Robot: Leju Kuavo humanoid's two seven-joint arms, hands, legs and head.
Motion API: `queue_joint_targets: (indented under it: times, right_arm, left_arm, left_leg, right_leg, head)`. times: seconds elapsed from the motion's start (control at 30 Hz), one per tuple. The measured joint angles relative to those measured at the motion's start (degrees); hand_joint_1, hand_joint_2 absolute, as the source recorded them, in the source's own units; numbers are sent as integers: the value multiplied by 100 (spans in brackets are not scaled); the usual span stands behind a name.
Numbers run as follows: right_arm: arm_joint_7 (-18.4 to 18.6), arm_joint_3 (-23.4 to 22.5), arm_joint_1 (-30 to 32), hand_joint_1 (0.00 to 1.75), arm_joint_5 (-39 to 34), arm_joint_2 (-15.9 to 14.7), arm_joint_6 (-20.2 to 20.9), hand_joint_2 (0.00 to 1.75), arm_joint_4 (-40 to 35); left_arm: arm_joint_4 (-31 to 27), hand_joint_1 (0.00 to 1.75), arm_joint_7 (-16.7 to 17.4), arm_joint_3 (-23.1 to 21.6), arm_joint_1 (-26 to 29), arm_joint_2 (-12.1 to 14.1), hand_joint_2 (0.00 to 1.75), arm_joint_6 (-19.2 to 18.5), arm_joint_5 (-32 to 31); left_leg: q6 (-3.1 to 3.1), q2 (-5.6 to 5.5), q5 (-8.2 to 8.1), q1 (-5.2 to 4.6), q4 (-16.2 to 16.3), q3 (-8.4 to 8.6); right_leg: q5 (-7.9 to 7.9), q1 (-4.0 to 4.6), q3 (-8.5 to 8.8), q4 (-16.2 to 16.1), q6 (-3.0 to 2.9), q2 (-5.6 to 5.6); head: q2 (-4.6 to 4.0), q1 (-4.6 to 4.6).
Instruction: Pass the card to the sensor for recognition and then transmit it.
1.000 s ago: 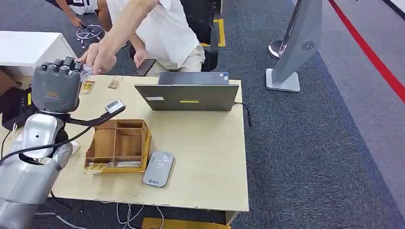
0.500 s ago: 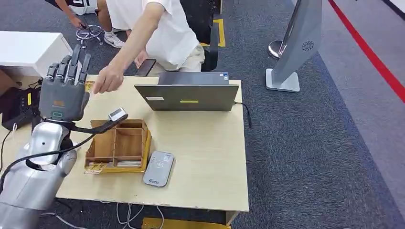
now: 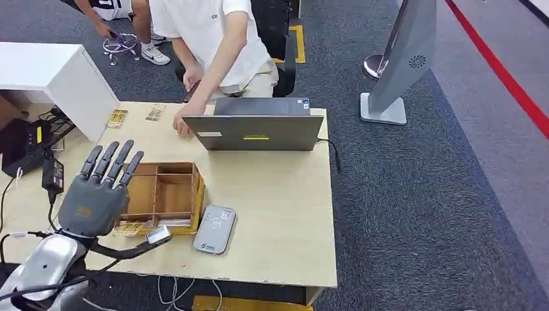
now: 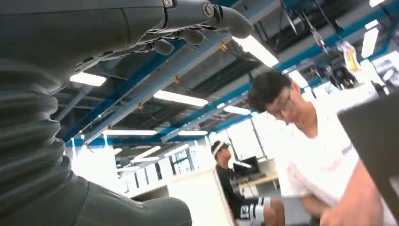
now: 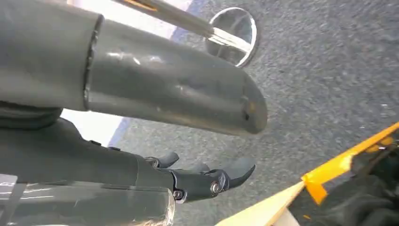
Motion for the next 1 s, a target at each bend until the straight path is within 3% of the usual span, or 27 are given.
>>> queue_joint_targets:
  times: [0.2,0.4,1.0]
  right_arm:
    - [2,-330,421,0,68,162,0,0,-9]
    - [2,-599,665,0,175,301,0,0,-4]
    - [2,-1045,1005,0,179,448,0,0,42]
  left_arm:
    - [-446,0,-39,162,1053,381,175,-17,74]
    - [-618,0,-74,212,1650,466,175,4,90]
    - [-395,0,335,267,1853,217,175,282,-92]
  left_leg:
    - [0,0,-1,-1,0,-1]
    - [1,-2,-1,0,0,0]
    - [1,-3,-1,-1,0,1]
  right_leg:
    - [0,-1,1,-2,0,0]
    - [0,0,2,-2,0,-4]
    - [0,0,4,-3,0,-5]
  head:
    - [0,0]
    - [0,-2]
    - [0,-2]
